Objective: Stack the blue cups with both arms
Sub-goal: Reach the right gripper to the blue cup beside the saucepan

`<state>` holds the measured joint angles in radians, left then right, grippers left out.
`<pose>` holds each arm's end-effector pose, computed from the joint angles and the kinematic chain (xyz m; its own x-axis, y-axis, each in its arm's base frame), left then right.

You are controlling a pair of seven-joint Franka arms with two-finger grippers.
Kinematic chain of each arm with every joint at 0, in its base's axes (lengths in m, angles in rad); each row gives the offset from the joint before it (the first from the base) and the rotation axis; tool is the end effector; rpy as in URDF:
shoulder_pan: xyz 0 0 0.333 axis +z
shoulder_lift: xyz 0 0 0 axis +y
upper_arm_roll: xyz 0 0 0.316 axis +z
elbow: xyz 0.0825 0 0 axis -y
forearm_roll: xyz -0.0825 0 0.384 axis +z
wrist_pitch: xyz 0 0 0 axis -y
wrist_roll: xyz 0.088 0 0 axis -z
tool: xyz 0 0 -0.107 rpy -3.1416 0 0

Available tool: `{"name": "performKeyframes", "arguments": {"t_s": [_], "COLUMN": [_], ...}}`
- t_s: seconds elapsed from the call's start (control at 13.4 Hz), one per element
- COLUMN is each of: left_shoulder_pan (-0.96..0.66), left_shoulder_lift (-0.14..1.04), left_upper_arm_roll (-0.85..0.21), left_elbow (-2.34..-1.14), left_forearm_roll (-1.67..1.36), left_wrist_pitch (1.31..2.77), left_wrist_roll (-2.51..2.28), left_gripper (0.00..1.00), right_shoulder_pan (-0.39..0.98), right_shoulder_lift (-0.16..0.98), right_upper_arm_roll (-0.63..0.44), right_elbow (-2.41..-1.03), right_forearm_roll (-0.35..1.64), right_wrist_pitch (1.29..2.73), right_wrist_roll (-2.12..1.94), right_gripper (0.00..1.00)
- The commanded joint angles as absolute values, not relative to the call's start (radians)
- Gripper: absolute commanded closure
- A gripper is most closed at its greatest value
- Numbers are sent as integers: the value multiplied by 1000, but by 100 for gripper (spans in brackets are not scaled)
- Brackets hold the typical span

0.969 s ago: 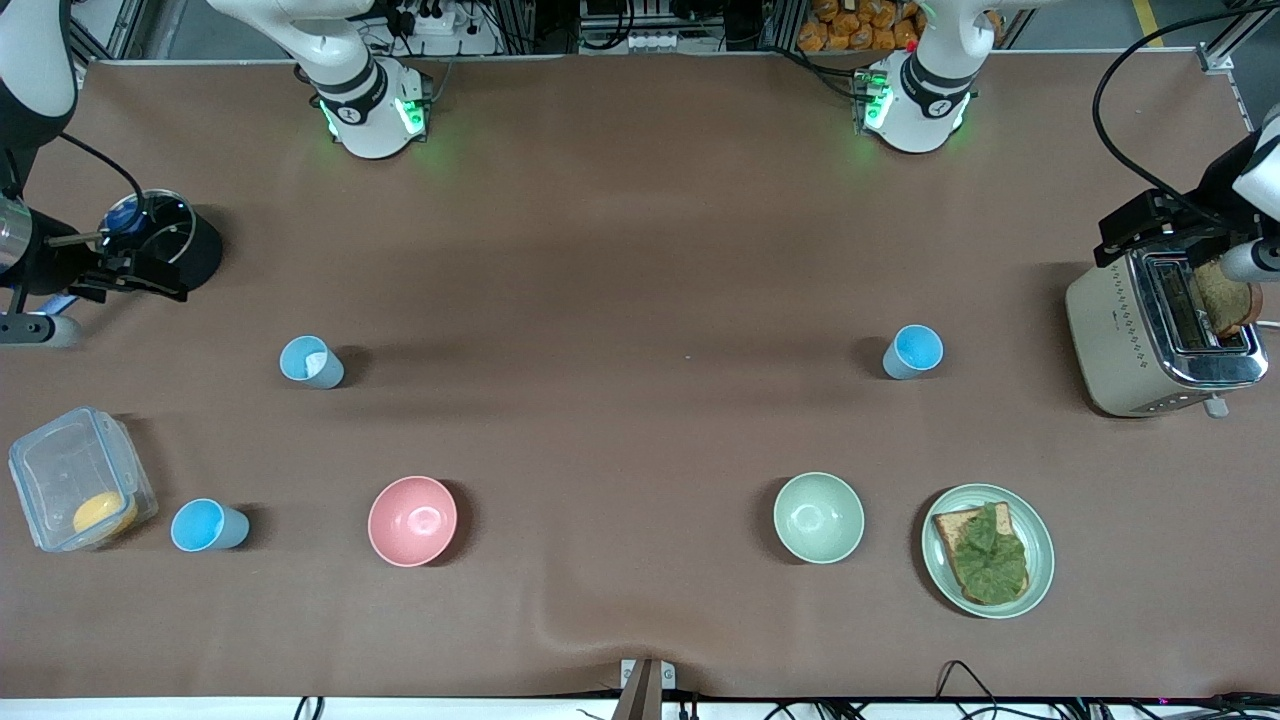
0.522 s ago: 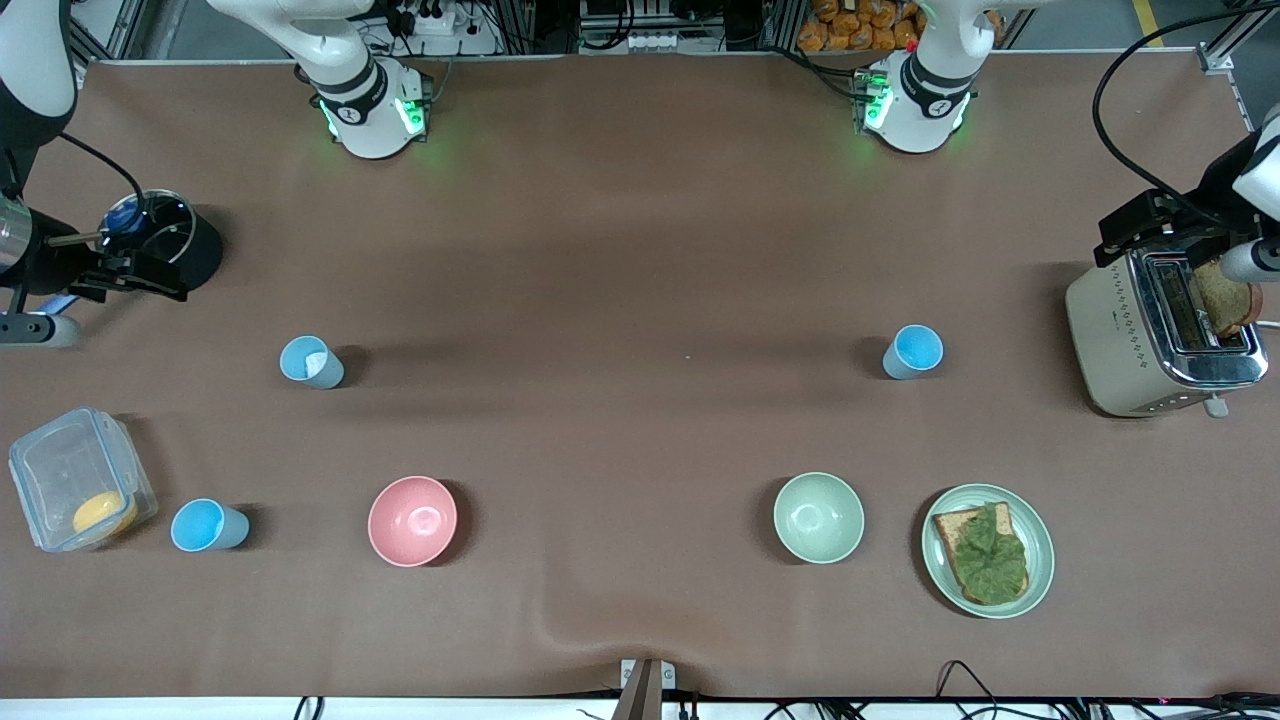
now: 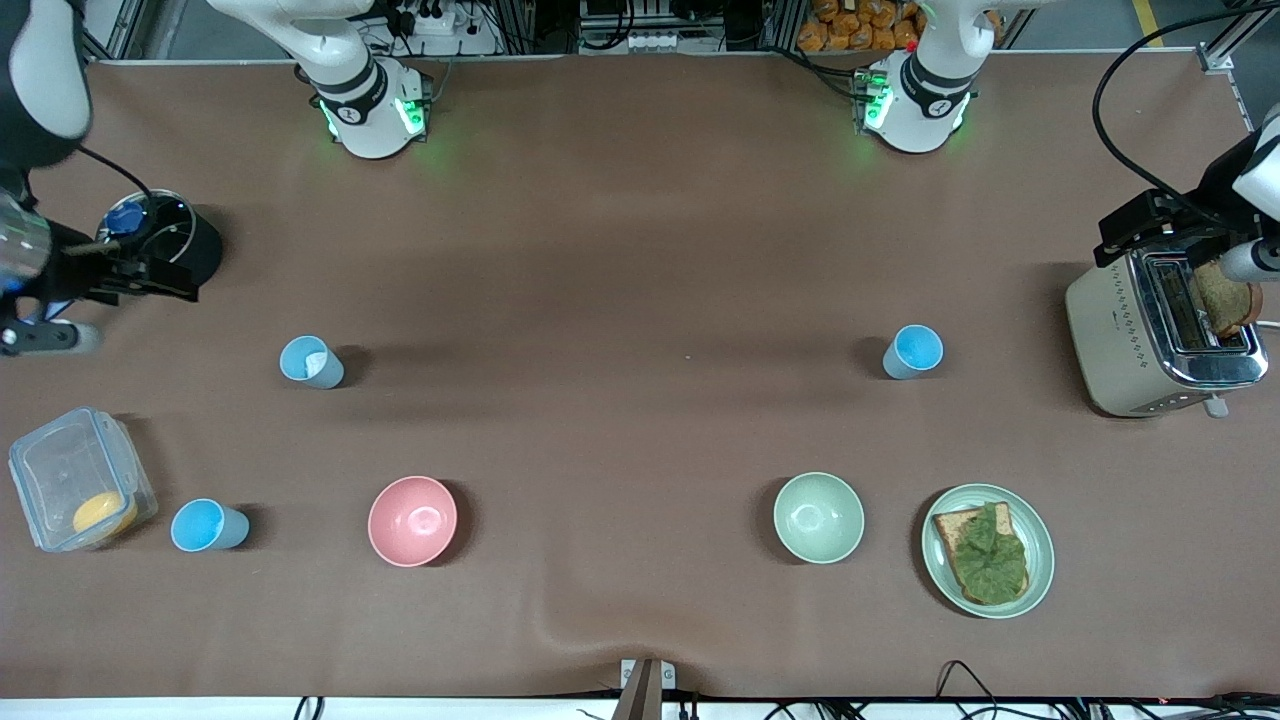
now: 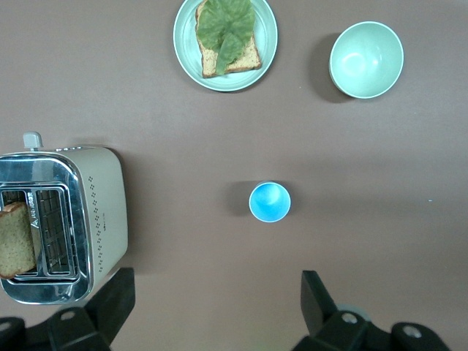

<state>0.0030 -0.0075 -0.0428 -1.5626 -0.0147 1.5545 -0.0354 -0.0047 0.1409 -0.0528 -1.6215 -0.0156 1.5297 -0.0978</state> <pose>0.5502 -0.0236 0.6311 1.0000 -0.0046 -0.0011 -0.0046 -0.9999 0.0144 0.5787 -0.0334 0.5179 0.9720 0.0400 -0.2315 0.0411 -0.9992 0.0001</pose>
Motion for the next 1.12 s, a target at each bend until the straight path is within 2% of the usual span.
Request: {"name": "performKeyframes", "arguments": {"t_s": [0.0,0.3,0.52,0.82,0.97,1.04], "left_shoulder_pan": [8,8,8,9,8,9], "left_shoulder_lift": [-6,-6,-6,-6,-6,-6], "left_upper_arm_roll": [-49,-51,-49,-49,-49,-49], "left_elbow": [-1548,-1548,-1548,-1549,-1549,-1549], "left_forearm_roll": [-6,-6,-6,-6,-5,-5], "left_wrist_pitch": [1536,1536,1536,1536,1536,1536], "left_wrist_roll": [-49,-49,-51,-48,-49,-49], "left_gripper": [0,0,0,0,0,0], "right_shoulder_pan": [-37,-54,-104,-112,-110,-112], "right_shoulder_lift": [244,241,247,265,290,301], "right_upper_arm_roll": [-37,-37,-37,-37,-35,-35], "right_elbow": [-1618,-1888,-2026,-2112,-2118,-2120], "right_forearm_roll": [-31,-29,-29,-28,-28,-28], "right_wrist_pitch": [1577,1898,2095,2201,2206,2206], "right_wrist_roll": [-129,-164,-256,-278,-285,-302], "right_gripper": [0,0,0,0,0,13]}}
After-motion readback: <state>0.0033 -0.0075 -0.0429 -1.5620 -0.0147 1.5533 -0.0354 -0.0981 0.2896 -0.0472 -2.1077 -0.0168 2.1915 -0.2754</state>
